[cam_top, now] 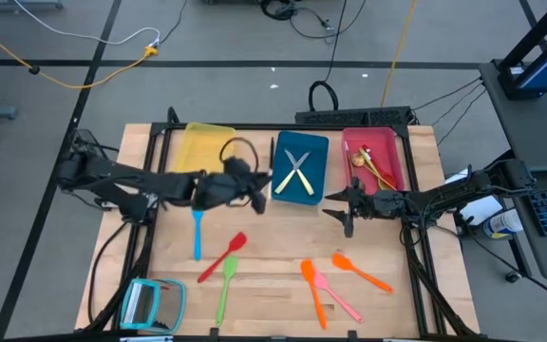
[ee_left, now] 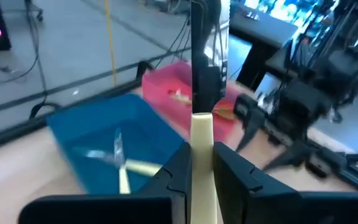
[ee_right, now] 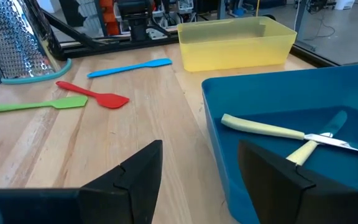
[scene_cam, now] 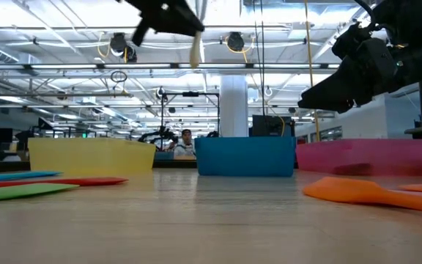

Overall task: Pick & Place Kitchen Items
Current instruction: Put the yellow table knife into the blue bin

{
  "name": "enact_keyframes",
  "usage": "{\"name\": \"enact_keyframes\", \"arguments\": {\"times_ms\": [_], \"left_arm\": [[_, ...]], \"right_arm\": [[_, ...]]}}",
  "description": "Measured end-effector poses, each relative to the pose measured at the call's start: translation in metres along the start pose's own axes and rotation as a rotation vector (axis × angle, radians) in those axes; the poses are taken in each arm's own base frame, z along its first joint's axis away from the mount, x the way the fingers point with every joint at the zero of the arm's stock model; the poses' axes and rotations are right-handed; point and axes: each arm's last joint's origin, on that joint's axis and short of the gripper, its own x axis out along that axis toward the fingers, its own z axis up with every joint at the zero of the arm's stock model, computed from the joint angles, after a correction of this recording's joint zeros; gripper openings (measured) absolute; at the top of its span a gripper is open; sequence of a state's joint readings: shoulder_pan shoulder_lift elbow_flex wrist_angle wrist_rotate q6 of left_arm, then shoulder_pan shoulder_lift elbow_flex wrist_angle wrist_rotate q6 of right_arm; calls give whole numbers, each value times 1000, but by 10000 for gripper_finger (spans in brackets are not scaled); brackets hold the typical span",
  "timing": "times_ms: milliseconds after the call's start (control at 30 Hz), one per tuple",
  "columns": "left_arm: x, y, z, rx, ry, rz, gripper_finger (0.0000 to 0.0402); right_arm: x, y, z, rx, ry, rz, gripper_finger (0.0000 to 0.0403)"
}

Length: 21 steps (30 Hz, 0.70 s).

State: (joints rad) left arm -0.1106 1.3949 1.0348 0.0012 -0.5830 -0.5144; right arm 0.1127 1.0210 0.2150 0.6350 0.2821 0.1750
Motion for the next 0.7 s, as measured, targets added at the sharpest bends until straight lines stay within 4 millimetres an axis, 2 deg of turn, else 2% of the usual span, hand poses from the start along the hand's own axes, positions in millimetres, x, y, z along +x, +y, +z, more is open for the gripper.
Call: {"name": "enact_keyframes", "arguments": {"times_ms": [133,267,433,533,700], "left_arm": [[28,10,3,3,-12,-61,43],[60,22,-8,-32,10,-59,43],[103,39,-20,-44,69,6,43],[128,44,-20,-48,88,30,43],[160,58,-23,-5,215,118,43]], "right_arm": [[0,0,0,-3,0,-1,201],[0,0,0,-4,4,-2,201],[0,0,-1,-6,8,-3,201],[0,0,-1,-17,13,-4,201],[0,0,-2,-36,21,-6,201]]}}
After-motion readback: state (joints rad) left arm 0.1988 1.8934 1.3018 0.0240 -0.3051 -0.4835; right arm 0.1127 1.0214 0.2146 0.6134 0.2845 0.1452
